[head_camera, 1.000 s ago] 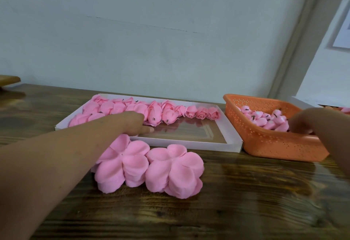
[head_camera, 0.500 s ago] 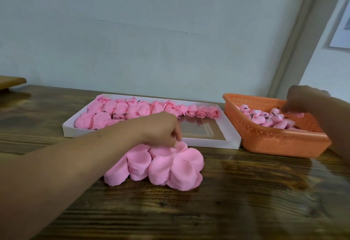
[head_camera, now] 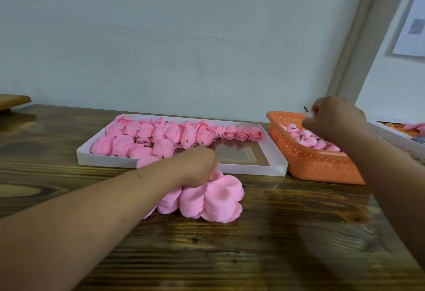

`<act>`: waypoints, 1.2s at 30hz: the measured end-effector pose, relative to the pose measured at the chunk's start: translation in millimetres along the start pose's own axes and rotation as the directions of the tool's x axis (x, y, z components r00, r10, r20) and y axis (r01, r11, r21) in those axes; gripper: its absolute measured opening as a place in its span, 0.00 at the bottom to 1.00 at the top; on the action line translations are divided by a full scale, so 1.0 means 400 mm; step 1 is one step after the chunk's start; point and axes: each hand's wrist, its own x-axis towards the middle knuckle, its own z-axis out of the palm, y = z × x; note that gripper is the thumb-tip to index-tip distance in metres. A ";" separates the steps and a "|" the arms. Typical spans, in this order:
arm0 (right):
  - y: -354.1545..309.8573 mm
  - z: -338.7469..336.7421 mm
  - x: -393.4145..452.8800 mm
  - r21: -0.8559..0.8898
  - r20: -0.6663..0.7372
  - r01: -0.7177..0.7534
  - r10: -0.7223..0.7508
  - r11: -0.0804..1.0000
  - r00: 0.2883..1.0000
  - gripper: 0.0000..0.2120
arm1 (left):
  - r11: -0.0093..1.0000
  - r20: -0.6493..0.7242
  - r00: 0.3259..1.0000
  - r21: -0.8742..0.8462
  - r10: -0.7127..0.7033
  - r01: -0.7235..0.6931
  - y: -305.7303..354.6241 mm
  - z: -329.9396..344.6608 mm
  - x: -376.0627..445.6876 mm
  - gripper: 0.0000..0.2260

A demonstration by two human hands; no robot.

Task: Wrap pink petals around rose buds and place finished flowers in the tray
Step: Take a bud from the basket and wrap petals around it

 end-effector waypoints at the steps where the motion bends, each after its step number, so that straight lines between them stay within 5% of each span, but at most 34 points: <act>1: -0.008 0.003 -0.011 0.026 0.004 0.005 -0.005 1.000 1.000 0.06 | 1.000 -0.011 1.000 0.007 -0.005 0.005 0.000 0.004 -0.001 0.06; 8: -0.073 0.026 -0.082 0.152 -0.023 0.007 -0.003 0.988 1.000 0.07 | 0.998 -0.109 0.994 -0.062 -0.009 0.002 -0.009 0.010 -0.007 0.08; 23: -0.116 0.054 -0.167 0.382 -0.058 0.104 -0.089 0.918 0.994 0.03 | 0.997 -0.061 0.998 -0.069 -0.025 0.021 0.003 -0.018 -0.031 0.07; 31: -0.140 0.033 -0.219 0.824 0.147 0.041 -0.284 0.565 0.947 0.06 | 0.894 -0.170 0.977 -0.447 -0.129 0.040 0.001 -0.052 -0.052 0.07; 34: -0.160 0.025 -0.240 0.841 0.189 0.043 -0.368 0.539 0.910 0.09 | 0.818 -0.167 0.966 -0.572 -0.198 0.069 -0.003 -0.054 -0.048 0.05; 36: -0.173 0.024 -0.244 0.841 0.190 0.028 -0.343 0.540 0.920 0.10 | 0.671 -0.081 0.957 -0.729 -0.278 0.133 -0.001 -0.059 -0.048 0.04</act>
